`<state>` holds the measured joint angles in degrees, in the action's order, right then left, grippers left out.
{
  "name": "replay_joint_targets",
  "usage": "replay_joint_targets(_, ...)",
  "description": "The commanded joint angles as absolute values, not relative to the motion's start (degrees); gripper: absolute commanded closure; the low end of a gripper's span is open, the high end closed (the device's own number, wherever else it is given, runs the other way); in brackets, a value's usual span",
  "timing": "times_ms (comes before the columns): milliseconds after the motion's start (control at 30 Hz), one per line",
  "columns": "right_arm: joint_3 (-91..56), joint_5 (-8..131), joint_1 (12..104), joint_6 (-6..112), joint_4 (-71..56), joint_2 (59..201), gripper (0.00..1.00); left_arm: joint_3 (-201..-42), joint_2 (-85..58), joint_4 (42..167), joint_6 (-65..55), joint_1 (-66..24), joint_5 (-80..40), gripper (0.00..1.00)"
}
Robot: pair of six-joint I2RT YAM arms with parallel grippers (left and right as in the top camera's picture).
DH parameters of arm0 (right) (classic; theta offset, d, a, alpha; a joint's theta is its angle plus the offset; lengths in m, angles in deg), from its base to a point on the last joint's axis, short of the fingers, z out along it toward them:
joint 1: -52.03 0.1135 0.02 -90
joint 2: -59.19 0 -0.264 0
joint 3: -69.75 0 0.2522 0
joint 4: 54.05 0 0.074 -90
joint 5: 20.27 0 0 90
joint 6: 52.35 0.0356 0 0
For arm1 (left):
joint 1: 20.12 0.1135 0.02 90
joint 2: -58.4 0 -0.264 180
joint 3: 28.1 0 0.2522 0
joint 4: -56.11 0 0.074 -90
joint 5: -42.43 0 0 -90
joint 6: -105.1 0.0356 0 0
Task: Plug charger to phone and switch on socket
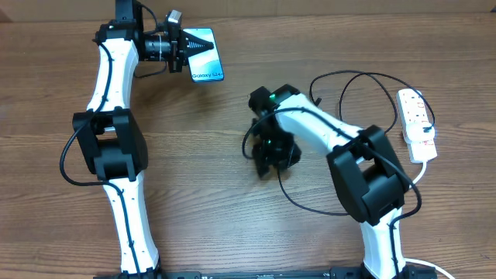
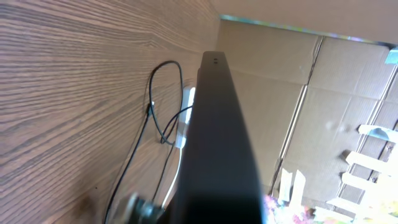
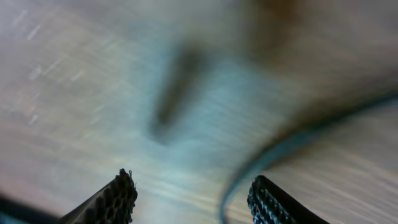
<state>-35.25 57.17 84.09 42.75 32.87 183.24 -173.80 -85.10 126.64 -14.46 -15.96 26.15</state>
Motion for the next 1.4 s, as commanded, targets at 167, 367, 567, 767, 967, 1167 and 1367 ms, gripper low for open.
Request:
replay_joint_targets(167, -40.4, 63.0, 72.8, 58.4, 25.4, 183.1, 0.33, -174.7, -83.7, 126.4, -13.2, -15.2, 28.9, 0.96)
replay_joint_targets(367, -39.9, 63.5, 70.6, 60.2, 19.2, 183.1, 0.32, -174.7, -83.7, 126.4, -13.2, -15.2, 28.9, 0.96)
replay_joint_targets(567, -36.2, 63.5, 71.2, 60.2, 13.2, 183.1, 0.31, -174.7, -83.7, 126.4, -13.2, -15.2, 28.9, 0.96)
replay_joint_targets(767, -32.5, 63.2, 71.7, 60.2, 8.6, 183.1, 0.21, -174.7, -83.7, 126.4, -13.2, -15.2, 28.9, 0.96)
replay_joint_targets(967, -32.6, 55.7, 71.7, 58.2, 4.7, 183.1, 0.19, -174.7, -83.7, 126.4, -13.1, -15.2, 28.7, 0.96)
replay_joint_targets(1167, -37.3, 57.6, 71.5, 59.1, 6.8, 180.3, 0.26, -174.7, -83.7, 126.4, -13.2, -15.2, 28.5, 0.96)
replay_joint_targets(1367, -39.3, 59.5, 70.3, 62.7, 9.8, 177.8, 0.23, -174.7, -83.7, 126.2, -12.9, -15.2, 28.3, 0.96)
